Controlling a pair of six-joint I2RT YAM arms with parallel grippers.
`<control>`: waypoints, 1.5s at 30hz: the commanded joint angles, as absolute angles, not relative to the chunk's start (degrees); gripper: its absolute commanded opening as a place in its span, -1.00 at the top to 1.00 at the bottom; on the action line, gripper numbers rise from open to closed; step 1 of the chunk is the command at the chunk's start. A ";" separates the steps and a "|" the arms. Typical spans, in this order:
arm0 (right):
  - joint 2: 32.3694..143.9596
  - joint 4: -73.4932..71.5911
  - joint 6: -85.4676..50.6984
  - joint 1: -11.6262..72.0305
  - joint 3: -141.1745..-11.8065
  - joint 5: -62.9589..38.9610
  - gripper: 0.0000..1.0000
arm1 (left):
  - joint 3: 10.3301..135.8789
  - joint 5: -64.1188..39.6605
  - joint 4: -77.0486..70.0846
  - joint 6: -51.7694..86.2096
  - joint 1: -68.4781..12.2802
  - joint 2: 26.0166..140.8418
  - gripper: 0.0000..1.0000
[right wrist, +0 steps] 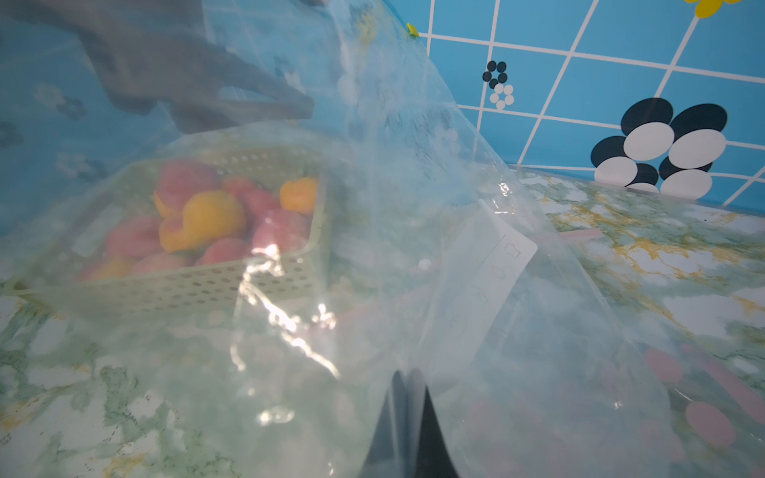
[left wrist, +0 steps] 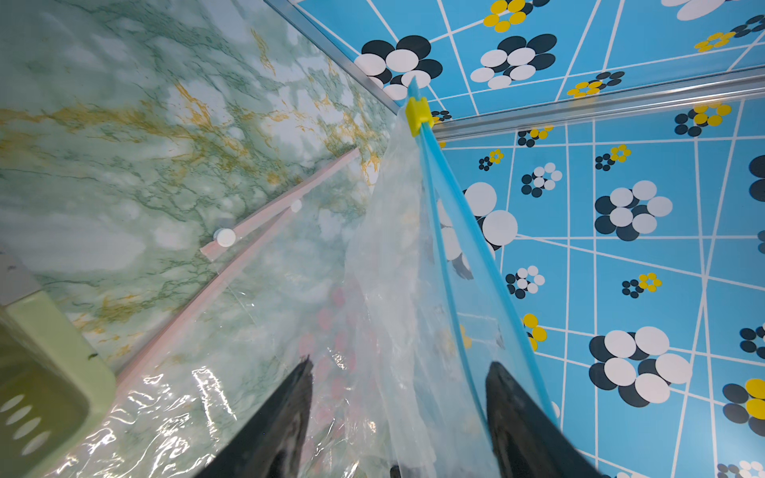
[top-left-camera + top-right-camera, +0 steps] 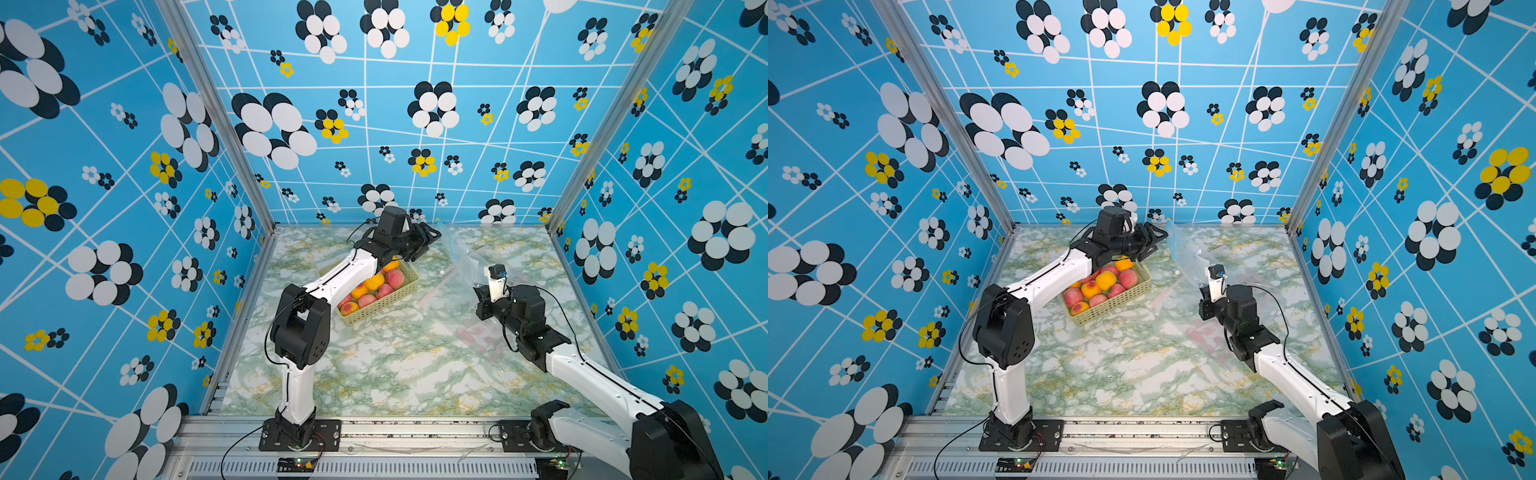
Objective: Place the peach in a zip-top bag and seal the zipper
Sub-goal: Open the zipper of the food storage bag at the center of the board.
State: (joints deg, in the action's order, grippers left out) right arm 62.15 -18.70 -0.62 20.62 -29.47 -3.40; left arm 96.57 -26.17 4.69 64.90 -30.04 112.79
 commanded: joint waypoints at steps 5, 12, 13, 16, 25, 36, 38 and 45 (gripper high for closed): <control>63.51 -19.40 1.19 21.27 -29.15 -4.83 1.00 | 99.88 -28.62 5.70 63.24 -30.59 114.36 -0.37; 64.78 -18.19 2.65 21.52 -30.46 -4.83 1.00 | 100.28 -30.31 5.99 63.30 -30.58 115.17 -0.23; 64.79 -18.25 2.71 21.53 -30.63 -4.83 1.00 | 100.27 -30.32 6.28 63.28 -30.59 115.08 -0.22; 64.85 -18.28 2.73 21.62 -30.60 -4.42 1.00 | 99.26 -30.32 6.17 63.41 -30.59 114.72 -0.21; 64.84 -18.63 2.55 21.71 -30.61 -3.89 1.00 | 89.06 -26.06 0.00 67.42 -28.47 108.22 -0.56; 65.15 -18.59 2.53 21.76 -30.57 -4.04 1.00 | 86.48 -25.18 0.04 67.50 -27.51 106.29 -0.56; 65.04 -18.52 2.51 21.80 -30.45 -4.00 1.00 | 86.41 -24.83 0.58 67.28 -27.34 106.24 -0.56; 65.26 -18.56 2.67 21.75 -30.59 -4.00 1.00 | 86.66 -24.99 2.39 66.21 -27.55 106.26 -0.38</control>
